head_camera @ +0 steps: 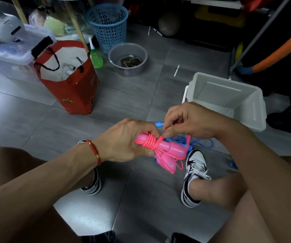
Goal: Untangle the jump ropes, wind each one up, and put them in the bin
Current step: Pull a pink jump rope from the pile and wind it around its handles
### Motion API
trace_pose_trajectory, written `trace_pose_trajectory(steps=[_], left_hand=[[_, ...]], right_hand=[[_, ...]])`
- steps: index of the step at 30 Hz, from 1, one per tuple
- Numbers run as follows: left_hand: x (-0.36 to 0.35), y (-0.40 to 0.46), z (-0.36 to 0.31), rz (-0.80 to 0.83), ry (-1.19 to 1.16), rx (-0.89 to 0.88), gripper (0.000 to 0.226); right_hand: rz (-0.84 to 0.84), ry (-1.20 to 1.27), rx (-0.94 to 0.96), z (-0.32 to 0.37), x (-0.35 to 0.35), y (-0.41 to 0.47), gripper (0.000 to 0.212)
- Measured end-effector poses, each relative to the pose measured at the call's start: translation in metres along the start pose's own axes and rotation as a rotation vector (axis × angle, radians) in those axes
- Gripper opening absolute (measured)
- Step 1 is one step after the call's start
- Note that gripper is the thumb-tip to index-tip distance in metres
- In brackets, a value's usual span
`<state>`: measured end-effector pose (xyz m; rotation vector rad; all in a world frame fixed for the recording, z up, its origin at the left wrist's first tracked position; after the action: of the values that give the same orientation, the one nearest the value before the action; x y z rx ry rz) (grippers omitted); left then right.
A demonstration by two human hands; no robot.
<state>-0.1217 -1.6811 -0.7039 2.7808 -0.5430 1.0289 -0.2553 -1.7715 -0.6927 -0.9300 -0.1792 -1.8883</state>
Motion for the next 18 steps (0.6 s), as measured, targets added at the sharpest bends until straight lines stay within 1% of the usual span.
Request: trace_pose_trajectory(steps=[2,4,6,9,11,12,14,15,18], left_hand=[[0.0,-0.001,-0.002,0.036,-0.006,0.016,0.035],[0.004,-0.002,-0.004,0.059,-0.039,0.029,0.037],[0.007,-0.003,-0.005,0.055,-0.124,0.021,0.044],[0.007,-0.003,-0.006,0.084,-0.338,-0.004,0.061],[0.013,-0.001,-0.007,0.068,-0.493,-0.029,0.063],[0.02,-0.001,-0.004,0.011,-0.596,-0.022,0.065],[0.032,-0.002,0.007,-0.158,-0.836,0.025,0.067],[0.037,-0.003,0.016,-0.25,-0.89,0.067,0.061],[0.043,-0.006,0.046,-0.496,-0.771,0.245,0.03]], right_hand=[[0.062,0.085,0.026,-0.002,-0.006,0.003,0.004],[0.075,0.191,0.035,-0.003,-0.008,0.004,0.018],[0.048,0.332,0.035,-0.008,-0.005,0.005,0.023],[0.025,0.444,0.07,-0.008,-0.007,0.004,0.017],[-0.024,0.52,0.087,-0.006,-0.014,0.003,0.008],[-0.077,0.573,0.085,-0.007,-0.015,0.003,0.004],[-0.173,0.612,0.052,-0.011,-0.021,0.001,0.023],[-0.179,0.58,0.029,-0.013,-0.027,0.001,0.028],[-0.16,0.419,-0.067,-0.01,-0.052,0.004,0.028]])
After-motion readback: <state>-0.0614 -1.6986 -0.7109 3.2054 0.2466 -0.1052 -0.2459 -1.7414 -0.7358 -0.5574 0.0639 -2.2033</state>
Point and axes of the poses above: each hand's wrist, its own y-axis towards the middle knuckle, its own x-axis out of the back of the hand, z = x × y, the point moved 6 cm from there along y, towards the middle knuckle, and after that the axes turned 4 degrees about -y, right-handed, at the moved point
